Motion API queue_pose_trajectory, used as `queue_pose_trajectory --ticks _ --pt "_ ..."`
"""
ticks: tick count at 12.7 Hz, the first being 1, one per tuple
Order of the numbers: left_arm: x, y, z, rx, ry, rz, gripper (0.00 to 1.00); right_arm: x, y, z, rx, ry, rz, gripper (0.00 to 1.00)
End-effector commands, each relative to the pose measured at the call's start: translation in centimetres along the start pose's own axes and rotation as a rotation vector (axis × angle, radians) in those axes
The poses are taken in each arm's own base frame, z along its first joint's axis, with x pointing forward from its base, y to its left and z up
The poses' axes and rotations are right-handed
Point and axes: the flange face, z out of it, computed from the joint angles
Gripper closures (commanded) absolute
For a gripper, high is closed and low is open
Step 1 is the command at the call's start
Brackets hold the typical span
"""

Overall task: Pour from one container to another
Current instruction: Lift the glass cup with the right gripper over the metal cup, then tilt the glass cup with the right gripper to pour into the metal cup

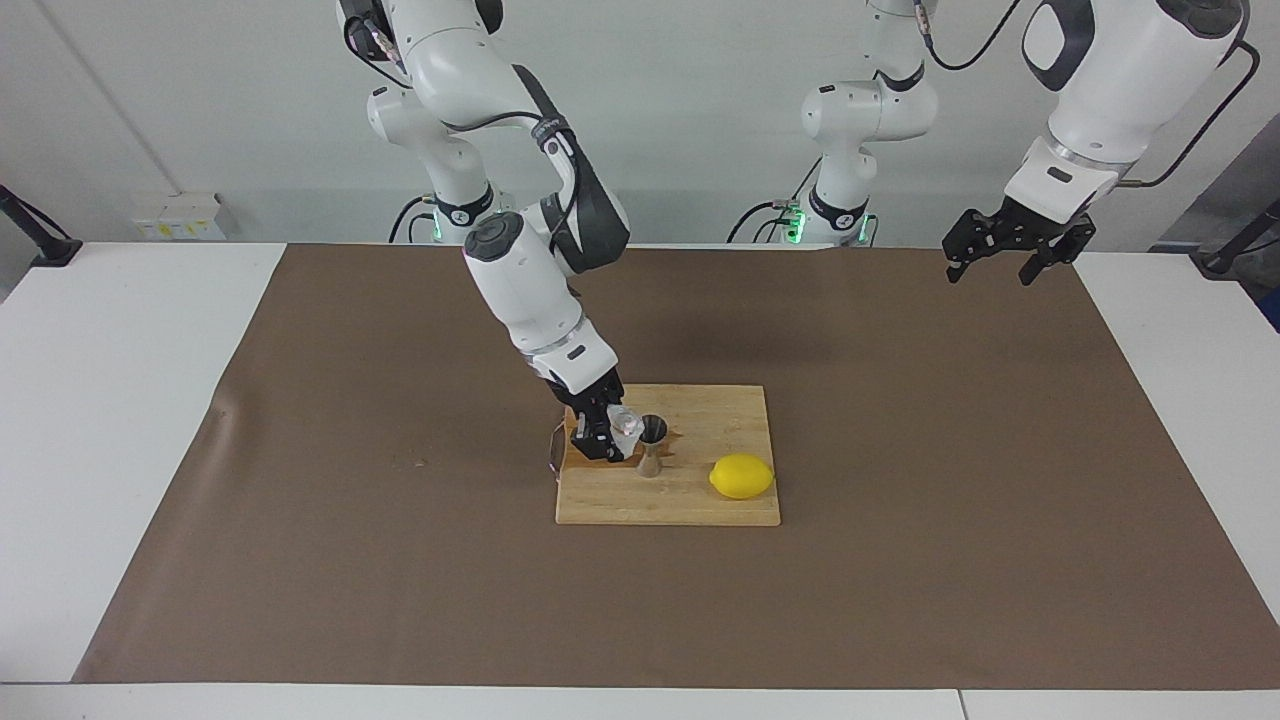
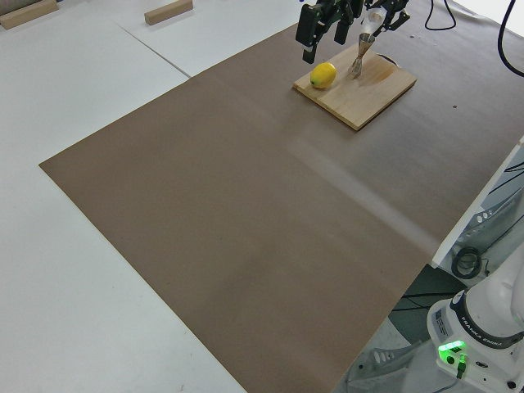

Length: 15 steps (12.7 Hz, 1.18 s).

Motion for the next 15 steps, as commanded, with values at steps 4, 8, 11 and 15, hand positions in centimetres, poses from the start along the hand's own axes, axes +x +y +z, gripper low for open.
queue_pose_trajectory --ticks 4,8,11,15 --pt "-0.9 -0.2 -0.2 0.011 -0.008 0.005 0.0 0.1 -0.6 0.3 -0.023 -0.081 -0.085 0.64" --pt "-0.9 -0.2 -0.2 0.011 -0.008 0.005 0.0 0.1 -0.5 0.3 -0.04 -0.095 -0.117 0.64" --pt "-0.9 -0.2 -0.2 0.011 -0.008 0.005 0.0 1.2 -0.8 0.3 -0.072 -0.105 -0.168 0.64" --pt "-0.9 -0.2 -0.2 0.011 -0.008 0.005 0.0 1.4 -1.0 0.4 -0.075 -0.106 -0.179 0.64"
